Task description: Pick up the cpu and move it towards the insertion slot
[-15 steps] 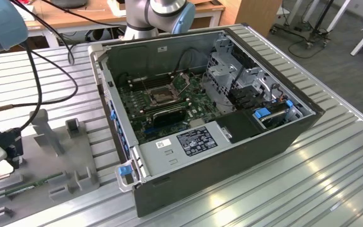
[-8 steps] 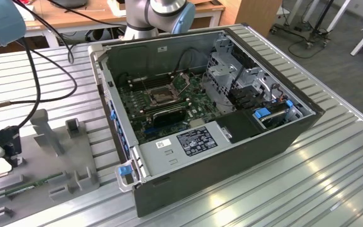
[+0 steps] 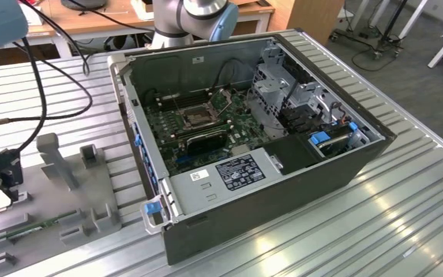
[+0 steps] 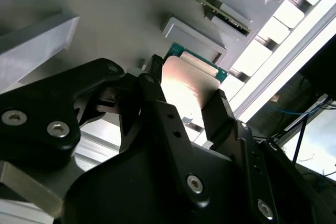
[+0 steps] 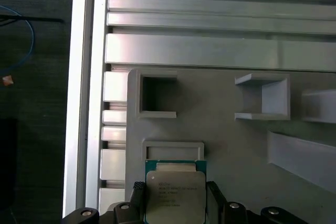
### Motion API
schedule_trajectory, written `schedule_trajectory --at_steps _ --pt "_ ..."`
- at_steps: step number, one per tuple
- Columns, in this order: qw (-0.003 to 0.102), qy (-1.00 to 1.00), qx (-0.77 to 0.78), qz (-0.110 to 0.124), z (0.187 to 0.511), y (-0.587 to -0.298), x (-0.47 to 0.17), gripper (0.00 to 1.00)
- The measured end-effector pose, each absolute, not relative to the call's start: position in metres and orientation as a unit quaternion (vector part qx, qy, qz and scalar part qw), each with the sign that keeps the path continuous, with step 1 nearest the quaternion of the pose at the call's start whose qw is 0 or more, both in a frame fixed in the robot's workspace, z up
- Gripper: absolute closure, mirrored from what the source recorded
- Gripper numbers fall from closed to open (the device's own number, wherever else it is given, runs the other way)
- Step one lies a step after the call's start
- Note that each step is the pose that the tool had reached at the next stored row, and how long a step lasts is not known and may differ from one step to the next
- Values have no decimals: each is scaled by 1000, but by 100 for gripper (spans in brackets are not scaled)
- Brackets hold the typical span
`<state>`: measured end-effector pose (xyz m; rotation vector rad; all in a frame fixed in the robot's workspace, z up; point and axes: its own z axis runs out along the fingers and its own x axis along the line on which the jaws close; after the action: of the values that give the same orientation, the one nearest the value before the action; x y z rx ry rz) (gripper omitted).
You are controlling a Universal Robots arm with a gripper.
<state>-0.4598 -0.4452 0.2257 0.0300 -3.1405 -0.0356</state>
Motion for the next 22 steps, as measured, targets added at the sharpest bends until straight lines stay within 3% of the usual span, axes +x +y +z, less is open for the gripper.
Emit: schedule_trajectory --at_steps 22 --pt "0 -1000 10 -12 243 -445 -460 45"
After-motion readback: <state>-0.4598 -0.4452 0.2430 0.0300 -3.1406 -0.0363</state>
